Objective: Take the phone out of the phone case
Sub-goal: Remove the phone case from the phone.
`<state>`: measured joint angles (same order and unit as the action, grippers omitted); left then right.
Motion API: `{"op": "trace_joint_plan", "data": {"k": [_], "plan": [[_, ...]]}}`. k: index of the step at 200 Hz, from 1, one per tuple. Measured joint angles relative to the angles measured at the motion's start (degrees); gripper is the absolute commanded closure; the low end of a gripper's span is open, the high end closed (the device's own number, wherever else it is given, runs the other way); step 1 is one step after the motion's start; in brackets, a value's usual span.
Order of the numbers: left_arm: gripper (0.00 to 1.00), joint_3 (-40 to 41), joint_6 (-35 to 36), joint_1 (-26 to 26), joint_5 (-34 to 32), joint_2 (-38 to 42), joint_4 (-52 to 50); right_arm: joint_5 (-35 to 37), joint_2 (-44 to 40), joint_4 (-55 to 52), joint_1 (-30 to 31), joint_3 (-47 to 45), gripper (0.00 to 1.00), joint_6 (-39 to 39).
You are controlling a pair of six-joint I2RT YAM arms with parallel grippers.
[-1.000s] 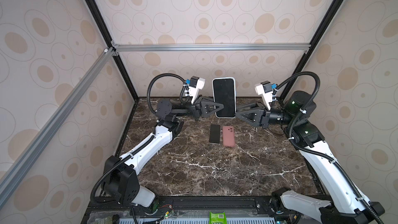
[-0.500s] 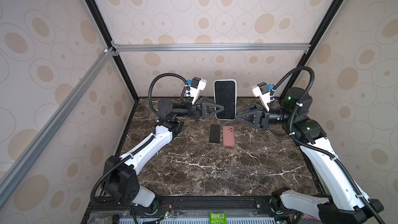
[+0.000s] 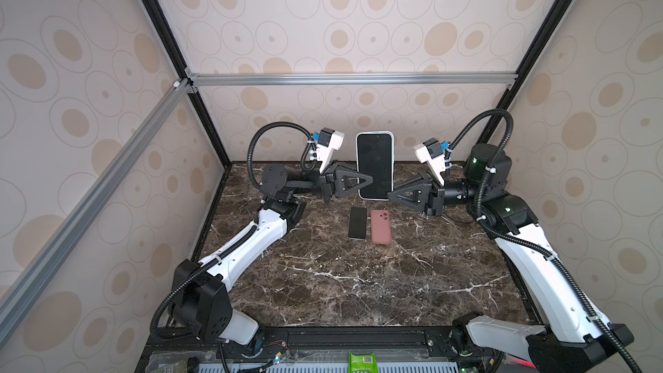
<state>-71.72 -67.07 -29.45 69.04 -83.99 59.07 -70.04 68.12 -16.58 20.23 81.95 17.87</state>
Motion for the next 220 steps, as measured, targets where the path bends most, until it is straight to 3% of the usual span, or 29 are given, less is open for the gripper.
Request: {"op": "trace_joint_plan", "data": {"k": [72,153,220], "plan": [[1.0,2.3,-6.6,-0.2,-4.7,0.3,12.7,-1.4,0.2,23.6,2.3,-3.5,0.99,19.8],[1.0,-0.3,-13.6,-0.2,-9.4,-1.4,28.4,8.7,0.3,43.6,10.3,-4.7,1.0,36.1],[1.0,-2.7,-14.1,0.1,-11.8,-2.7,29.7,16.1,1.4,54.8,12.5,-7.1,1.0,45.4]]}}
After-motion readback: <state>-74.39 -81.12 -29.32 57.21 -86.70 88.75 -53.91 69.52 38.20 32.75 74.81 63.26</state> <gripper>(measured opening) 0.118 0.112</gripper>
